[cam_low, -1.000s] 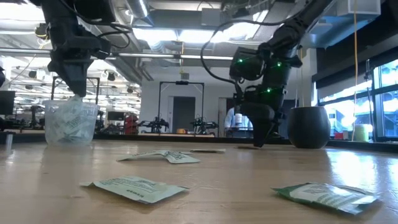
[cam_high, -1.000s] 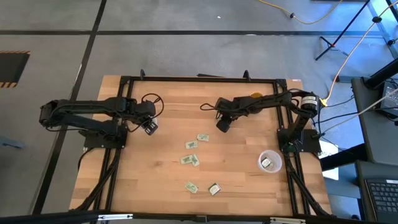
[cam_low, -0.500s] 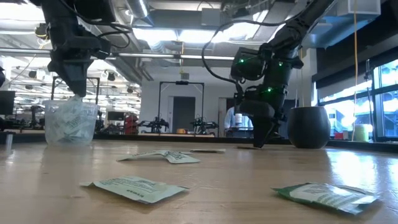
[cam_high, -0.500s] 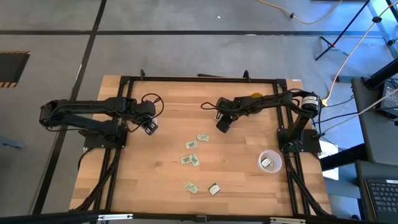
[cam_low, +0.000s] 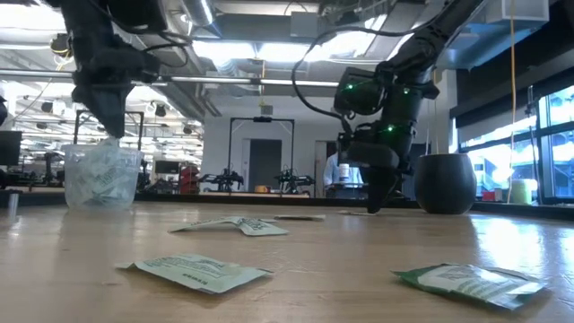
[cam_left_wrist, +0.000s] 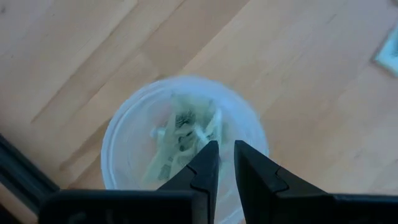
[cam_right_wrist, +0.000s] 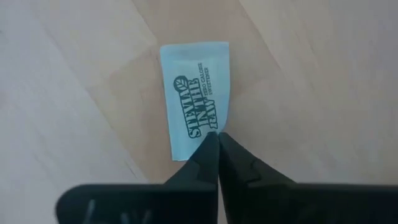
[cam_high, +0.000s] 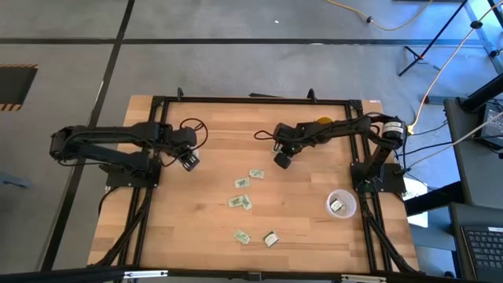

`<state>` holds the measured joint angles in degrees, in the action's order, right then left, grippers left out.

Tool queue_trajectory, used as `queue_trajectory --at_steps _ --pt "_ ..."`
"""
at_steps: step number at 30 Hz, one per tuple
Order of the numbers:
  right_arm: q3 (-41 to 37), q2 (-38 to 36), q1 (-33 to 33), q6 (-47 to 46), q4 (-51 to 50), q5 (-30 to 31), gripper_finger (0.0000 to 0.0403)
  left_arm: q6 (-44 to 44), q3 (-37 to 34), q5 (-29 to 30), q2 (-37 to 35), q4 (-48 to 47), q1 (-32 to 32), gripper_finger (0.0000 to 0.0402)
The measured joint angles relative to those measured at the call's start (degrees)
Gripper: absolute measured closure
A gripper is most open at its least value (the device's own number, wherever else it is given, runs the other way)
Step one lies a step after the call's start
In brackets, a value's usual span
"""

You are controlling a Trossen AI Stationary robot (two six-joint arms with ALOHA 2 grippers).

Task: Pick and place Stevia / Truvia into bins
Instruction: Put the white stevia packet into the left transparent container

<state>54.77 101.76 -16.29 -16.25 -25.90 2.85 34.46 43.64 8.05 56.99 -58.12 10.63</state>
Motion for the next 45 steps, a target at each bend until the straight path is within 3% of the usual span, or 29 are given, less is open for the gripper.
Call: queue_trajectory --at_steps 6,16,25,34,45 --pt "-0.3 -3.4 0.9 1.1 -0.1 0.6 0.0402 -3.3 3.8 0.4 0.0 2.8 0.0 0.0348" --pt "-0.2 -8.7 8.7 3.7 3.7 12.5 0.0403 -6.5 4.0 -1.8 0.0 21.4 0.0 0.0314" --pt "0.0 -12.5 16.9 12.3 14.8 22.9 0.0403 -5.9 2.7 -9.2 4.3 36.7 -0.6 0.0284" --pt "1.2 -13.0 20.5 14.7 19.8 23.2 0.0403 -2.0 2.7 -10.4 14.8 51.9 -2.0 0.0278" --pt "2.2 -13.0 21.8 15.0 19.7 23.1 0.0403 -1.0 2.7 -16.8 19.7 59.3 -2.0 0.0276"
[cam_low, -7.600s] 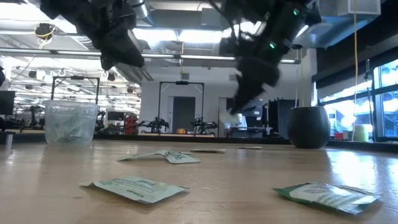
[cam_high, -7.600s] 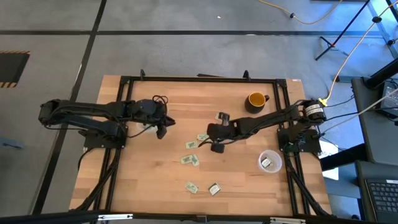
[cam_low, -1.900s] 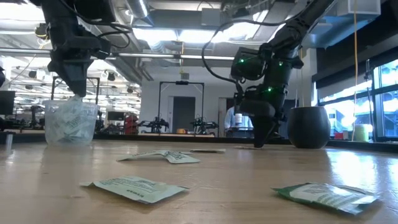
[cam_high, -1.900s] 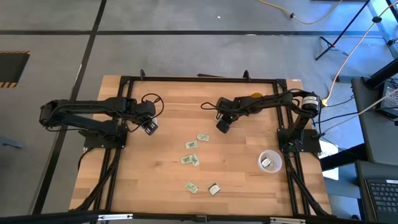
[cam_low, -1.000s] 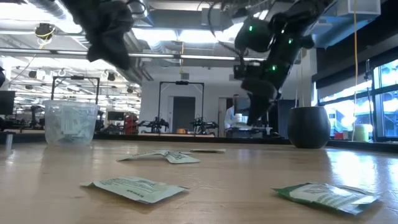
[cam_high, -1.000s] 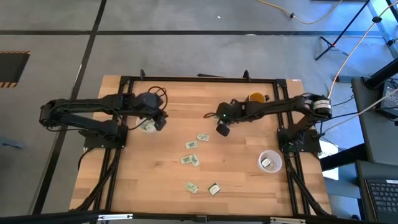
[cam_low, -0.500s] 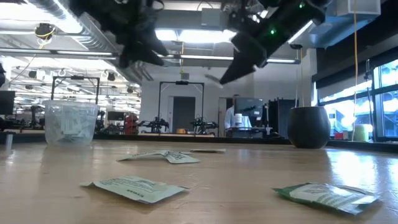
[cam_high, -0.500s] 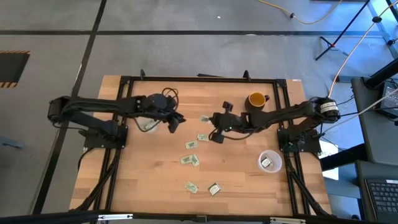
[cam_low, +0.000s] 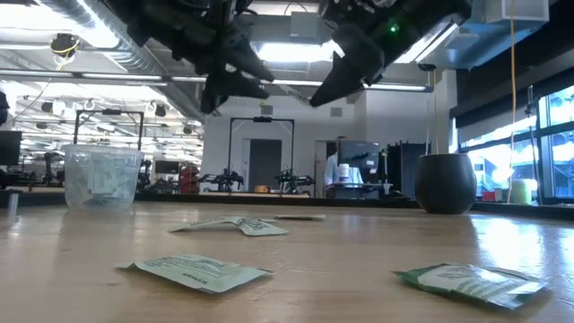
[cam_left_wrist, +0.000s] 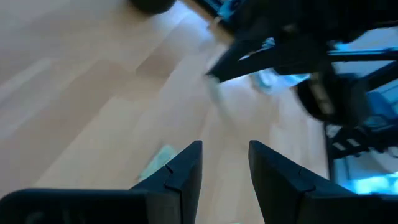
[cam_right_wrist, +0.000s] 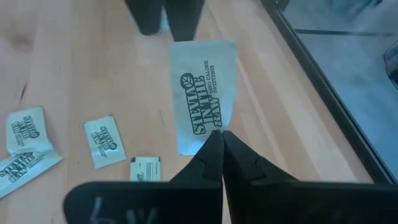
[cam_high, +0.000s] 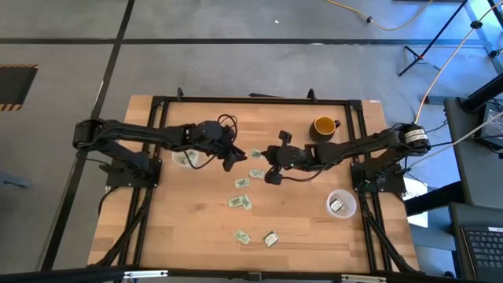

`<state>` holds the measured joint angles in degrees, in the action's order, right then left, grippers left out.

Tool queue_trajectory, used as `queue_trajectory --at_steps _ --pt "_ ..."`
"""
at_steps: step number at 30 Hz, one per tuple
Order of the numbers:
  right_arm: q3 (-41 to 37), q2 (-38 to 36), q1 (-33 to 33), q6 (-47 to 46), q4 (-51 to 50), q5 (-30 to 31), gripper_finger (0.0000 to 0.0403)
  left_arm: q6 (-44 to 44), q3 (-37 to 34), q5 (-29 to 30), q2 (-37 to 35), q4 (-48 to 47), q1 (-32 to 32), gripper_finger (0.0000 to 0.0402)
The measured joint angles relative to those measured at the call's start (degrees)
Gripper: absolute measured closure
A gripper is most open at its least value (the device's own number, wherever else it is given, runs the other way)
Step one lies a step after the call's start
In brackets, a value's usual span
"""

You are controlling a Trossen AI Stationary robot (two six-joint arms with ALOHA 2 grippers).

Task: Pick and place Stevia / Truvia into bins
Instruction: Put the white stevia packet into the left transparent container

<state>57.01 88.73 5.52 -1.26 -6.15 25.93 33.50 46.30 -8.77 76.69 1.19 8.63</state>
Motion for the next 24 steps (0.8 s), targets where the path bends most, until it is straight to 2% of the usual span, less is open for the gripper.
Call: queue_trajectory --at_steps 19,24 --pt "0.0 0.0 1.7 1.6 3.3 -0.1 0.0403 -1.0 0.0 0.1 0.1 4.6 -0.5 0.0276" --pt "0.0 0.0 1.9 1.6 3.4 -0.1 0.0403 -1.3 0.0 0.3 0.1 5.2 -0.5 0.0292"
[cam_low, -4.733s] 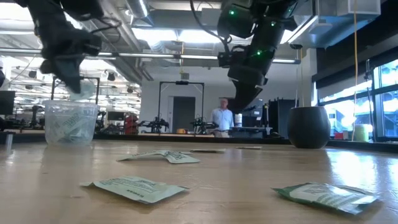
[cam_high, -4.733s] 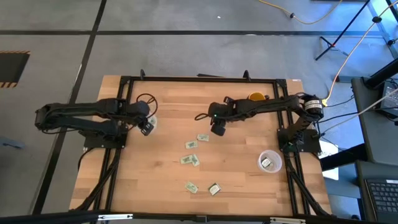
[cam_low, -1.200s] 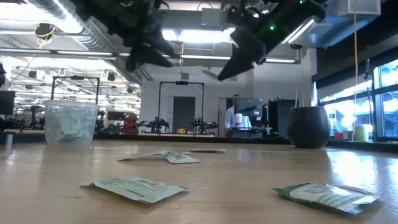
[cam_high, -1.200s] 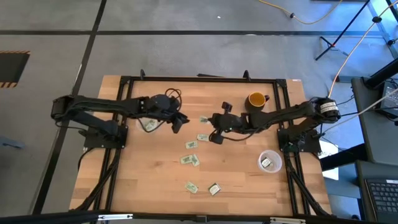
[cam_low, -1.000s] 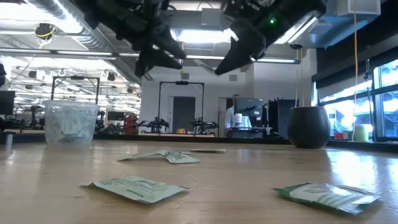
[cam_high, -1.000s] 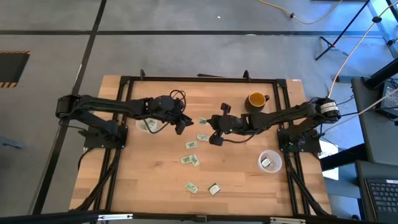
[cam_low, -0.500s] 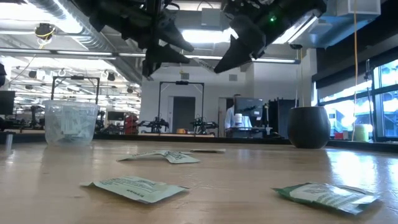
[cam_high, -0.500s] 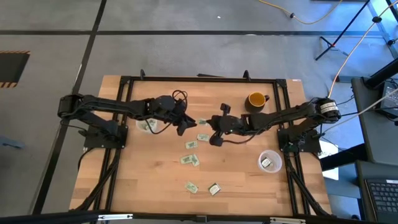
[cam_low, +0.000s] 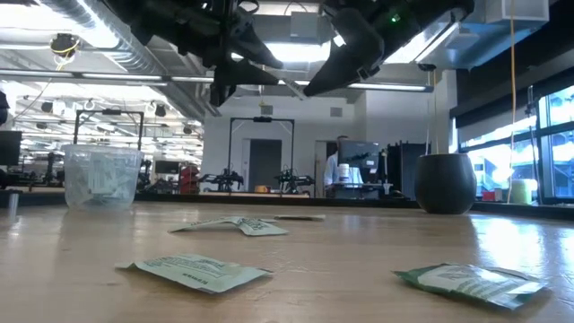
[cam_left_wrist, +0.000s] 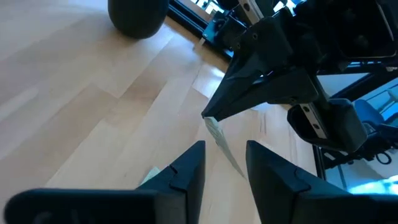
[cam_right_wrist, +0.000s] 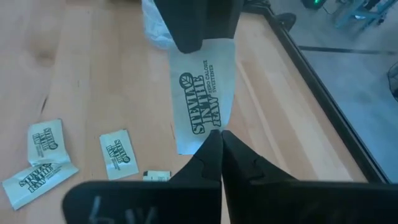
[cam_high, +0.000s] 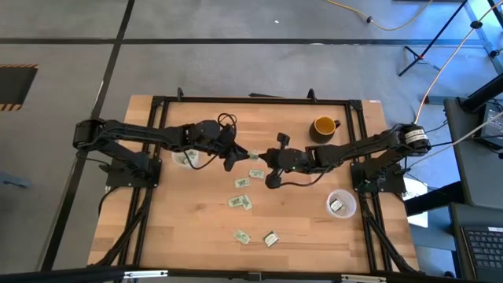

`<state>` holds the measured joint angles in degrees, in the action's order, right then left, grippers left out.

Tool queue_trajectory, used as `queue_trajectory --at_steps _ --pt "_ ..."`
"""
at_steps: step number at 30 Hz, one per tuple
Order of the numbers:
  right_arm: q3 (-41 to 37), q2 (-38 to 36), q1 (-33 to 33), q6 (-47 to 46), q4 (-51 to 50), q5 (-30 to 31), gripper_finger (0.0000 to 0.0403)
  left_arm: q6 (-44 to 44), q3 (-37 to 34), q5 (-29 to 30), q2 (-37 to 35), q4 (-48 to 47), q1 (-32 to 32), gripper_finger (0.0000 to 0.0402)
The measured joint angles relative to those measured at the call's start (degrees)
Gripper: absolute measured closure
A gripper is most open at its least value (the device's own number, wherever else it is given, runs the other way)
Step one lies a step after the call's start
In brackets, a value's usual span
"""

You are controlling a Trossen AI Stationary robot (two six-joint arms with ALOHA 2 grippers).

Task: Pick and place Stevia / Truvia into bins
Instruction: Put the white stevia packet into the left transparent container

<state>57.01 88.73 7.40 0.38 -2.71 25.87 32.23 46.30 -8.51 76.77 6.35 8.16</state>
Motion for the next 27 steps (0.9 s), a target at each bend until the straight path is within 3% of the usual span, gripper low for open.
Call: queue_trajectory --at_steps 11,20,23,27 --pt "0.0 0.0 0.0 0.3 1.3 0.0 0.0403 -3.7 0.0 -0.2 0.0 0.0 0.0 0.0393" --pt "0.0 0.0 0.3 1.3 1.3 -0.3 0.0401 -5.5 0.0 -0.6 0.0 -0.2 0.0 0.0399" --pt "0.0 0.0 0.7 1.8 1.0 -0.4 0.0379 -5.6 0.0 -0.7 0.0 -0.4 0.0 0.0399" --pt "0.0 0.0 0.8 1.3 -0.1 -0.5 0.0321 -5.6 0.0 -0.9 -0.1 -1.6 0.0 0.0399"
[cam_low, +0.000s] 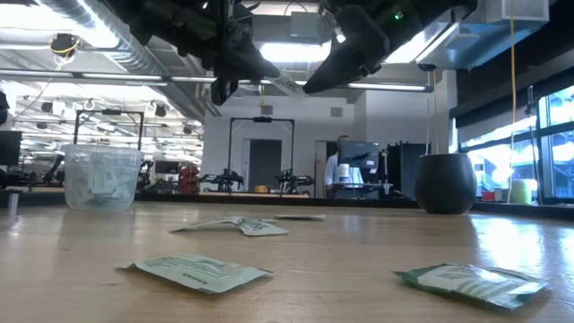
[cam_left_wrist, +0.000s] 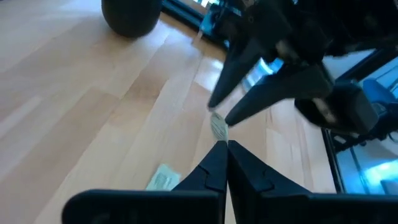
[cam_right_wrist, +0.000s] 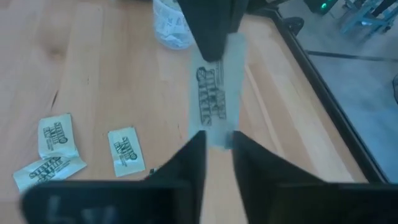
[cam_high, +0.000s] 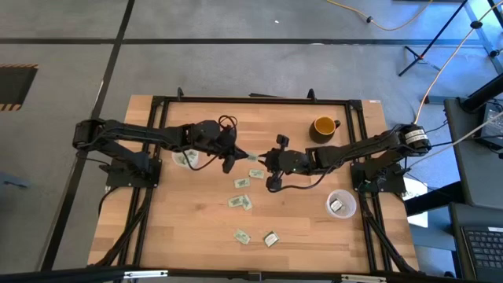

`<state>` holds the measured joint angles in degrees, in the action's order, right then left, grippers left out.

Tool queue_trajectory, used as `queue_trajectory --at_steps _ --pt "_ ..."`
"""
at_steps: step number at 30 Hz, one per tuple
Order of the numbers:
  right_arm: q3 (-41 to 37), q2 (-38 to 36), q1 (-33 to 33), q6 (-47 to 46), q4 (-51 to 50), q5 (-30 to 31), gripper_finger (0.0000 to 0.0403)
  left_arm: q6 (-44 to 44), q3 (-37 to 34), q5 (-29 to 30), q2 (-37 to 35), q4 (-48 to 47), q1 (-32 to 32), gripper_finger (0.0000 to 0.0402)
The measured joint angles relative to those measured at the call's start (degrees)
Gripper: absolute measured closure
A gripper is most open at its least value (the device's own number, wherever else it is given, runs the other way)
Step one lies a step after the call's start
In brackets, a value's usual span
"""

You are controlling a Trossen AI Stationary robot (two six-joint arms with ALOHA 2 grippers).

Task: Pick and place Stevia / Truvia into bins
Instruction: Put the white stevia packet into the left transparent container

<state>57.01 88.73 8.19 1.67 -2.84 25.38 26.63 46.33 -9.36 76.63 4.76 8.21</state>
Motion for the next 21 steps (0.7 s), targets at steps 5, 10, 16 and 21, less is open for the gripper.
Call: queue_trajectory --at_steps 5,10,16,21 --pt "0.0 0.0 0.0 -1.4 -1.5 0.0 0.0254 -0.9 0.0 -1.0 -2.8 -7.9 1.1 0.0399" --pt "0.0 0.0 0.0 -3.4 -4.5 0.0 0.0226 -0.6 0.0 -0.2 -7.9 -20.9 1.7 0.0398" --pt "0.0 0.0 0.0 -6.0 -9.1 -0.1 0.0223 4.2 0.0 3.9 -15.4 -36.7 1.6 0.0398" --pt "0.0 0.0 0.0 -7.6 -9.8 -0.1 0.0223 8.6 0.0 6.9 -21.6 -49.2 1.6 0.0398"
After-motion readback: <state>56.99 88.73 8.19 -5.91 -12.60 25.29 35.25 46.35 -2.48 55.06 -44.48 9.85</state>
